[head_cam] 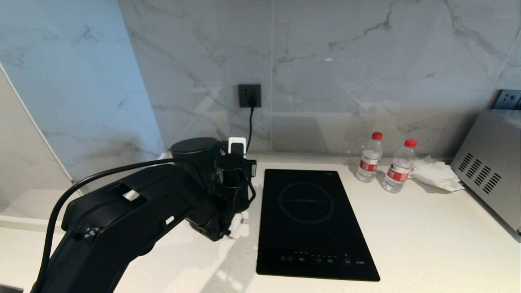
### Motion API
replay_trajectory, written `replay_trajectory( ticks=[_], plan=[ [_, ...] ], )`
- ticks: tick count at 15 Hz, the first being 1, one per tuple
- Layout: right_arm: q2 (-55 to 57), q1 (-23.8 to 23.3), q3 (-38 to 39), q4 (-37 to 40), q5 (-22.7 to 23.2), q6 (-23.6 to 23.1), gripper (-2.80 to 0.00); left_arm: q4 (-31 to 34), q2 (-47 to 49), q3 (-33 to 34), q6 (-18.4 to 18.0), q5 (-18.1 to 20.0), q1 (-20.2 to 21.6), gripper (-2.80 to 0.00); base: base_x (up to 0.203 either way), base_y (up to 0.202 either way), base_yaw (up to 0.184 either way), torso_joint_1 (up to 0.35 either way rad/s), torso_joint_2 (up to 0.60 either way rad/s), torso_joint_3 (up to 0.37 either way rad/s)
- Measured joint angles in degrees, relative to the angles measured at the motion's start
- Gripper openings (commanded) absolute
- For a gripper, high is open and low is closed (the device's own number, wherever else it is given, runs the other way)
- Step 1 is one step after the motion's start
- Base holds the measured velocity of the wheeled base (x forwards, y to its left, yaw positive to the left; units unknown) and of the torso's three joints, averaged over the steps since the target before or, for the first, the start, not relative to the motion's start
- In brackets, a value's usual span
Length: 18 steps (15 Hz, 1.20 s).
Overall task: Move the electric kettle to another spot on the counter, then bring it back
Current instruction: Place it on the power base
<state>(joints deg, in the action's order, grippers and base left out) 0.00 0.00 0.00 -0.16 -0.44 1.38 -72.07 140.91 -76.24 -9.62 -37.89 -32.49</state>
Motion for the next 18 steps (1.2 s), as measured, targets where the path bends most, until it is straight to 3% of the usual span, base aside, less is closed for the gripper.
replay_trajectory(
  ticks=[18],
  plan=[
    [0.0,0.0,0.0,0.0,0.0,0.02,-2.8,0.82,2.23,-0.02,1.77,-1.33,-1.96,-2.8,0.0,0.0,0.0,0.0,0.0,0.0]
  ],
)
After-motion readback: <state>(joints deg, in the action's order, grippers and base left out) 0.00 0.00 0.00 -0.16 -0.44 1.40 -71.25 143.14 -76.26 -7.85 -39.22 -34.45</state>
